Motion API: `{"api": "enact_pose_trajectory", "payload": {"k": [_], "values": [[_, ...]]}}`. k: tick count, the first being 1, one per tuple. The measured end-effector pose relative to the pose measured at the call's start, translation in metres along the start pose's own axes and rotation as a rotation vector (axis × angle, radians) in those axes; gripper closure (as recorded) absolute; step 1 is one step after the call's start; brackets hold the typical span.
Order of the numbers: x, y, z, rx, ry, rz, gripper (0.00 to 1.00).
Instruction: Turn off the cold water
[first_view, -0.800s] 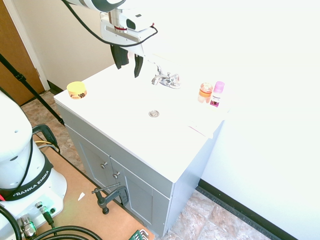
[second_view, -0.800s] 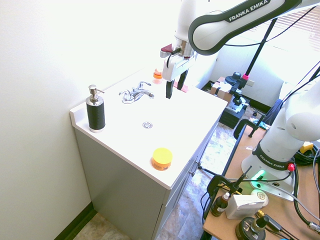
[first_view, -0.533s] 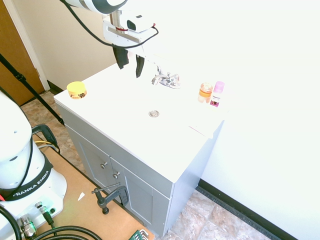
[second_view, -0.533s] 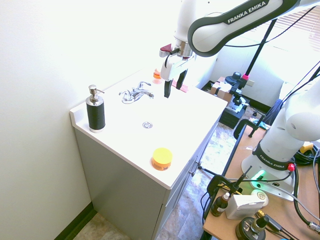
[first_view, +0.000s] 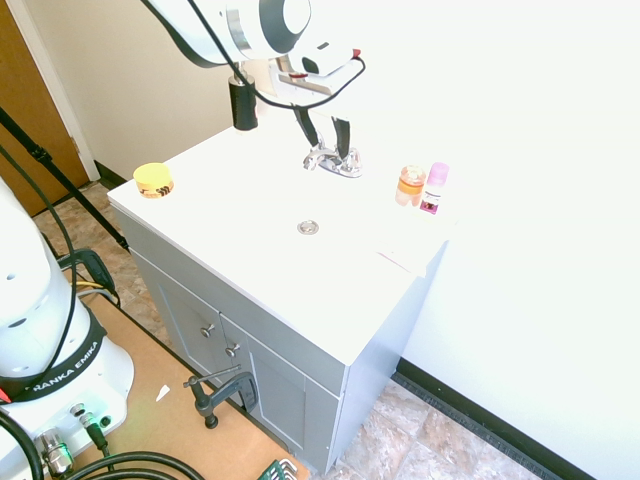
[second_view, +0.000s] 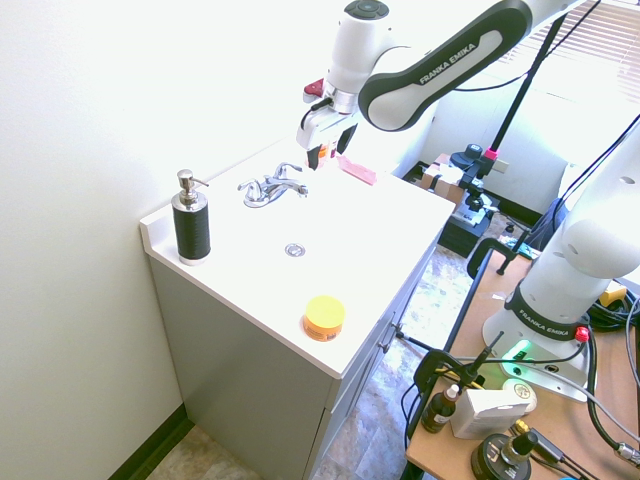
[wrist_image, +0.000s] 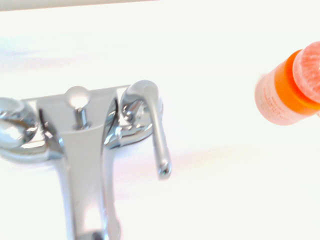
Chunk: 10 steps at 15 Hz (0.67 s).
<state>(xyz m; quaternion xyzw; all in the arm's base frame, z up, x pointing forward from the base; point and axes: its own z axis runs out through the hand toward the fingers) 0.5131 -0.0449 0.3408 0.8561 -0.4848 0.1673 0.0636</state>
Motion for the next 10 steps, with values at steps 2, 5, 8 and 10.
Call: {"api": "enact_pose_trajectory", "payload": {"k": [2, 5, 8, 10], "values": [[0.007, -0.008, 0.016, -0.015, 0.004, -0.001, 0.0], [0.004, -0.025, 0.031, -0.018, 0.004, -0.008, 0.0], [0.012, -0.032, 0.048, -0.034, 0.016, 0.001, 0.0], [0.021, -0.033, 0.06, -0.047, 0.021, 0.011, 0.0]]}}
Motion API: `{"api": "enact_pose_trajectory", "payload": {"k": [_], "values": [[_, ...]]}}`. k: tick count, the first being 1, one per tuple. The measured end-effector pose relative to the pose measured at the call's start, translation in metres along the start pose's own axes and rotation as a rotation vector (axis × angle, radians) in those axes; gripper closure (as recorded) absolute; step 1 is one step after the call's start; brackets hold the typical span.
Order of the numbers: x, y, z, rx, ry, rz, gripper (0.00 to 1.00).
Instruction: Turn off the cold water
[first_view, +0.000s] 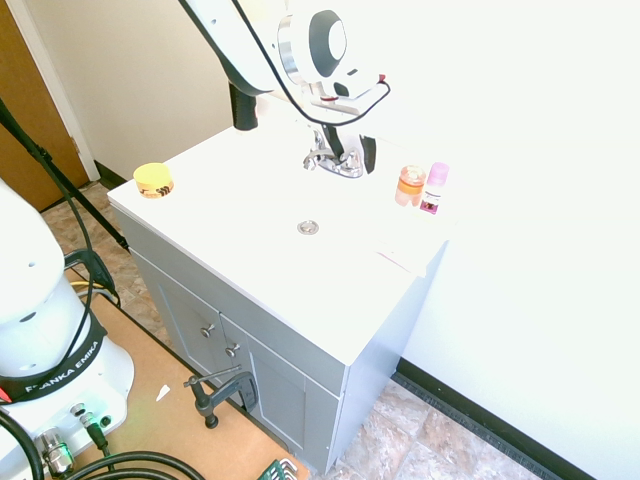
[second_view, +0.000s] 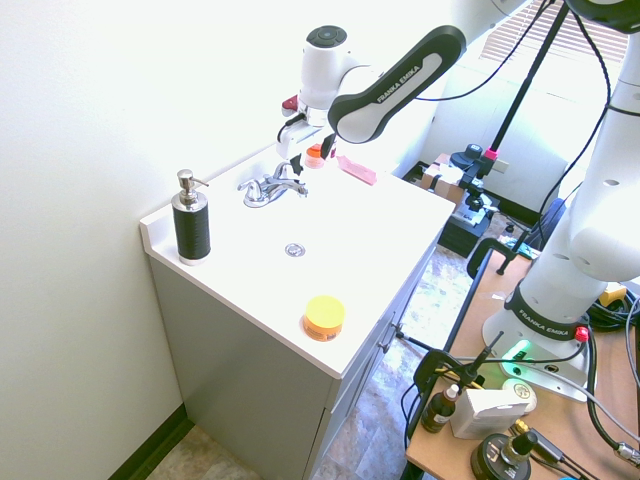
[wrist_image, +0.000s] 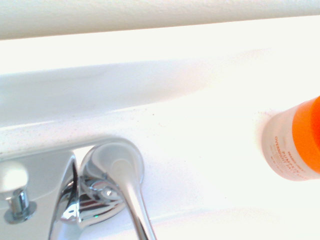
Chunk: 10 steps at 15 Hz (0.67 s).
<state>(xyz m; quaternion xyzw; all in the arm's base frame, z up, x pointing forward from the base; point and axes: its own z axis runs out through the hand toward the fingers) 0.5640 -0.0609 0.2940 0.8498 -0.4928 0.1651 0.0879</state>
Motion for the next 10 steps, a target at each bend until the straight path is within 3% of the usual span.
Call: {"api": "enact_pose_trajectory", "payload": {"k": [10], "values": [[0.032, -0.006, 0.006, 0.005, 0.097, 0.068, 0.0]]}}
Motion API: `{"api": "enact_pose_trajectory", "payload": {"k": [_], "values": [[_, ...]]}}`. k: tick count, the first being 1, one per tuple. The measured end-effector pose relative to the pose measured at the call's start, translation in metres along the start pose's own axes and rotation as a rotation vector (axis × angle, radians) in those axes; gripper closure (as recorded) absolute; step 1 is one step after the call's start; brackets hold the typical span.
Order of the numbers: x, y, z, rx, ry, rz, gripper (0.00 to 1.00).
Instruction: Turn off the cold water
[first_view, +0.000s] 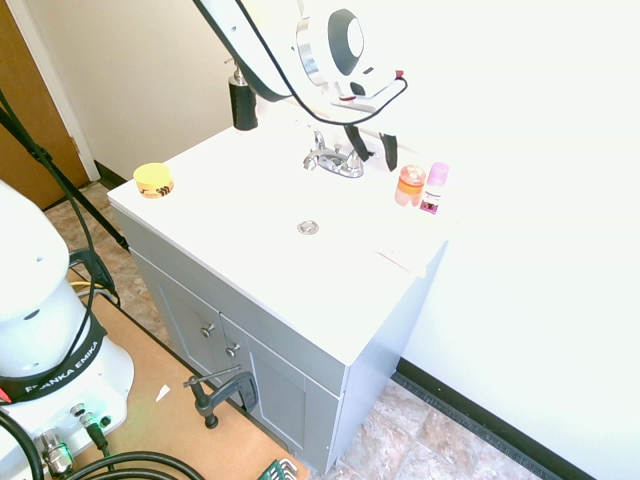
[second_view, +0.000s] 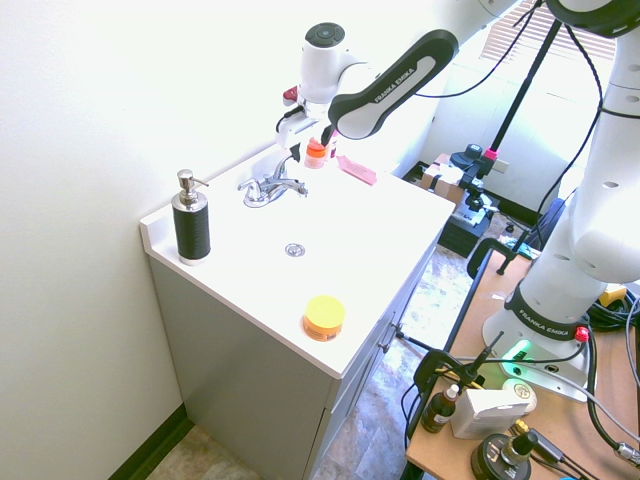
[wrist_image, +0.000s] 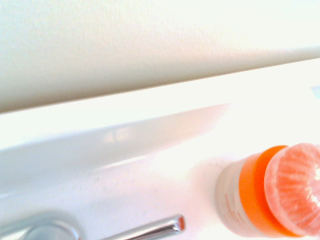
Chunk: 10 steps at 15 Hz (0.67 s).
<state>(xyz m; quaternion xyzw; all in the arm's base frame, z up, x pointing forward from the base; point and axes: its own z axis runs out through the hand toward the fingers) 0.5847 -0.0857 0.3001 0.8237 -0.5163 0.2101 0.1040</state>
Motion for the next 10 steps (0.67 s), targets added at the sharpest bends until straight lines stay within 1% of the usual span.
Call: {"api": "enact_pose_trajectory", "payload": {"k": [2, 5, 8, 10], "values": [[-0.002, -0.002, -0.002, 0.001, -0.046, 0.005, 0.0], [-0.011, 0.0, -0.023, 0.021, -0.155, -0.037, 0.0], [-0.029, 0.026, -0.059, 0.057, -0.263, -0.048, 0.0], [-0.05, 0.047, -0.08, 0.076, -0.312, -0.063, 0.0]]}}
